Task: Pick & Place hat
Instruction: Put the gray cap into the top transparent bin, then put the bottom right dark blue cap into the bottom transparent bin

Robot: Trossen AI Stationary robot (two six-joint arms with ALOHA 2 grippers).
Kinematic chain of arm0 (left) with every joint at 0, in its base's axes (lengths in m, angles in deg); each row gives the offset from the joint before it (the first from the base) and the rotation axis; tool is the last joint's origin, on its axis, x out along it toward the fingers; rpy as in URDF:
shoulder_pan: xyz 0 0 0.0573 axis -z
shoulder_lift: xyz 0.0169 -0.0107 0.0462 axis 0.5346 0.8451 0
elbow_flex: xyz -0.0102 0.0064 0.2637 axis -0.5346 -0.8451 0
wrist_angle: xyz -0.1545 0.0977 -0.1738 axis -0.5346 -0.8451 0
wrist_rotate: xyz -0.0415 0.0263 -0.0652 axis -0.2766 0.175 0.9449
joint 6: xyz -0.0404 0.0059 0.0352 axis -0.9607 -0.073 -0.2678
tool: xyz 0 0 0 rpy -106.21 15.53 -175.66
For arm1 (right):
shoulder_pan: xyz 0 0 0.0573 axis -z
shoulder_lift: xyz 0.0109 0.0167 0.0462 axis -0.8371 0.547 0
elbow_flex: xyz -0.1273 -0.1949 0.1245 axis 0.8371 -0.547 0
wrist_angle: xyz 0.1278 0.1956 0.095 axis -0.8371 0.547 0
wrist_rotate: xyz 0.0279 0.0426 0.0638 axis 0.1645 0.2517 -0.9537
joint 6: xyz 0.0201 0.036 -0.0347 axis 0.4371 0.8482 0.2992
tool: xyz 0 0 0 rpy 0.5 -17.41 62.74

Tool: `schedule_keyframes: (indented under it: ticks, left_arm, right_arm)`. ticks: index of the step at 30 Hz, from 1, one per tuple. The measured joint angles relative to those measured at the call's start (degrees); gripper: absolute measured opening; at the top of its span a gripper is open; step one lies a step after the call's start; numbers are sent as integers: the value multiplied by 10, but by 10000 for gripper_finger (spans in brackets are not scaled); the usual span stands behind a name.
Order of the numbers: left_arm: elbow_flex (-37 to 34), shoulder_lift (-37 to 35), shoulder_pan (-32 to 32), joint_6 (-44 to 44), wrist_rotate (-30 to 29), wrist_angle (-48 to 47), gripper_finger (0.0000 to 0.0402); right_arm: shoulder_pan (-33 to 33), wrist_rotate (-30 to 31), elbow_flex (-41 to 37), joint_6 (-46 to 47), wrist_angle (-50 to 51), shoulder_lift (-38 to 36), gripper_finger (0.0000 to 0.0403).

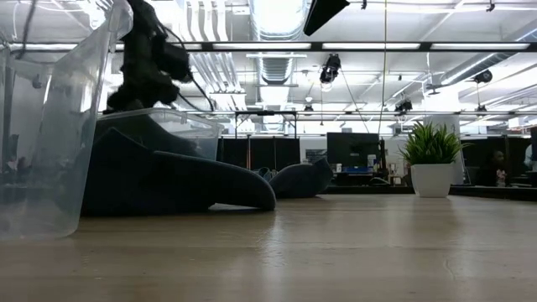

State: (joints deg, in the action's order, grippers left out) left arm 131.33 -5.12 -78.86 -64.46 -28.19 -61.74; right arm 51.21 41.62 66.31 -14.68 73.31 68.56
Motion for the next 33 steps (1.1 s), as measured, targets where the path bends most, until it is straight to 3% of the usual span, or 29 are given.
schedule_keyframes:
  ticks: [6, 15, 21, 28, 33]
  left_arm:
    - [-16, 69, 5, 19, 34, -1, 220]
    - [-20, 99, 7, 4, -2, 34, 220]
    - [-12, 52, 9, -8, -10, 37, 220]
    - [33, -58, 9, -39, -8, 24, 220]
    - [59, -143, 13, -88, 31, 20, 220]
  right_arm:
    - [0, 0, 0, 2, 1, 0, 79]
    - [0, 0, 0, 4, 2, 0, 79]
    - [0, 0, 0, 4, 2, 0, 79]
    - [0, 0, 0, 4, 4, 0, 79]
    - [0, -1, 0, 20, 4, 0, 79]
